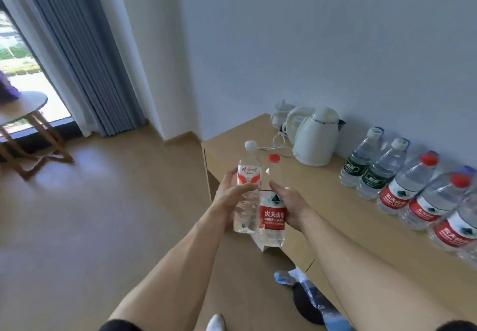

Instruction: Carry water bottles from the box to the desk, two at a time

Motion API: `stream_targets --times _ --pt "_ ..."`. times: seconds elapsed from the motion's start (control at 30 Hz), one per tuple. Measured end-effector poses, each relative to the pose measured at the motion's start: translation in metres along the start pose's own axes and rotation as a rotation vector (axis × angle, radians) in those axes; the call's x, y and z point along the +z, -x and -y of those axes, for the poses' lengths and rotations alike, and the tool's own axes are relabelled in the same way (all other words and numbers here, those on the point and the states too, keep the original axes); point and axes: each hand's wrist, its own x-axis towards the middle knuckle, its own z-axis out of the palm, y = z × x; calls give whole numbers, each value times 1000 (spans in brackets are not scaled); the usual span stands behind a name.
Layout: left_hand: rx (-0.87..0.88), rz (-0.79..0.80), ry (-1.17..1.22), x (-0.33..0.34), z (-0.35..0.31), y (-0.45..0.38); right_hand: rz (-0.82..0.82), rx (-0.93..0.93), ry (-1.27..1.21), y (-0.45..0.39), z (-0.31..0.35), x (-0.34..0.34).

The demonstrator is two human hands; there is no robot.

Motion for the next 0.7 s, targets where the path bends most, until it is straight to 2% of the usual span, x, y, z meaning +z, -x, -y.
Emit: stream_targets --times 0.27,0.53,0.7 --pt "-103 332 -88 38 -18 -92 -288 -114 -75 -17 28 -33" --pt "-159 597 -119 117 1 -123 -543 -202 -147 12 27 -94" --pt "-181 690 -207 162 13 -129 -676 -265 -214 35 27 -132"
